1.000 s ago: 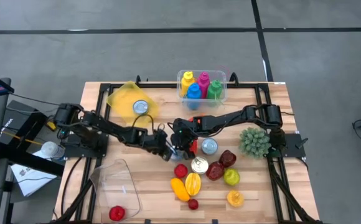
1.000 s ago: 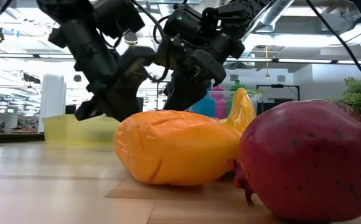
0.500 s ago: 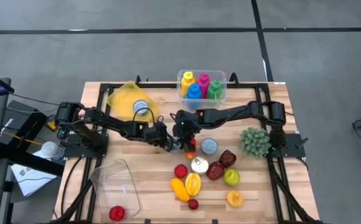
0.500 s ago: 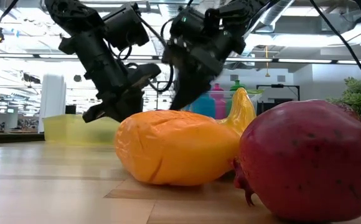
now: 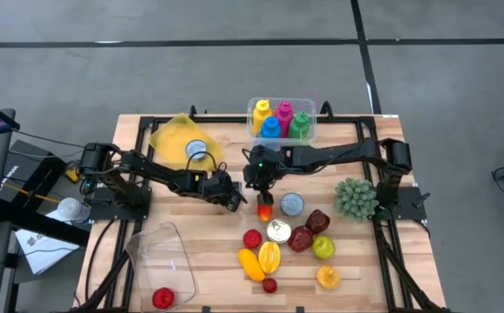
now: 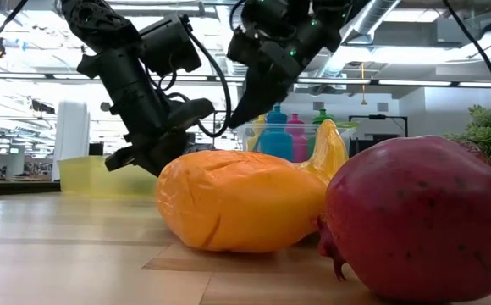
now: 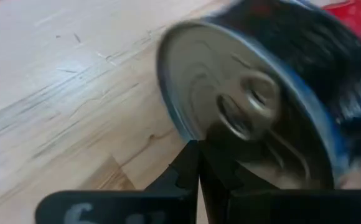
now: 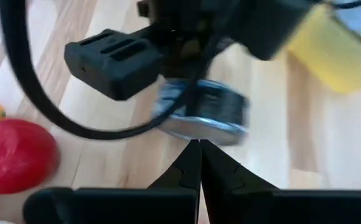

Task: Pick & Place Food Item
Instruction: Put the blue tuna can into the yellow bin

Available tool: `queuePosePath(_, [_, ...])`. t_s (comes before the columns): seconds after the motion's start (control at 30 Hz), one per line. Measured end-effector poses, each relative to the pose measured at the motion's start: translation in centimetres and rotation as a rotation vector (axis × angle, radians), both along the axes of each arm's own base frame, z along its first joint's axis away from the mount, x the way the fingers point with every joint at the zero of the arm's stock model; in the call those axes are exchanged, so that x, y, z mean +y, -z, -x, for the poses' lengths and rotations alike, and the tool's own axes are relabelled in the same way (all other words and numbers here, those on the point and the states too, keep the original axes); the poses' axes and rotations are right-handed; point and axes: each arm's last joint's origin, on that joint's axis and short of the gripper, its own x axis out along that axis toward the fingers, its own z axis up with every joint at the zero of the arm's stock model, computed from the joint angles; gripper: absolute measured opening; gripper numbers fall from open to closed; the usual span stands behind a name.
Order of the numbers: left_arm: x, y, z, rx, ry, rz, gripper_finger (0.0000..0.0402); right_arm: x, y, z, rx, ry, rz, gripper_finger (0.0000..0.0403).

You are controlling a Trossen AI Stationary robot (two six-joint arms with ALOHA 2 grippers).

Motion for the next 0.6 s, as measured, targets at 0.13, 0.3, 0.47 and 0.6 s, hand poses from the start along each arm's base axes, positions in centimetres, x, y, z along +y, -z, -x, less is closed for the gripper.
queuePosePath(0.13, [0.0,0.0,0.0,0.002,0.002,0.001,0.0000,0.5,1.7,-0.6,0.039,-0.013,-0.003,0.0000])
queuePosePath(0.3, [0.0,-1.1,0.3,-0.015,-0.008,-0.009,0.0003,0.6,2.4,-0.7,0.061,-0.016,-0.005,0.0000])
queuePosePath(0.47, [0.0,-3.3,1.3,-0.045,0.045,-0.051,0.0033,0.5,2.4,-0.7,0.062,-0.015,-0.006,0.0000])
queuePosePath(0.6, [0.1,-6.2,2.2,-0.152,0.034,-0.069,0.0088,0.5,2.2,-0.4,0.083,-0.013,-0.007,0.0000])
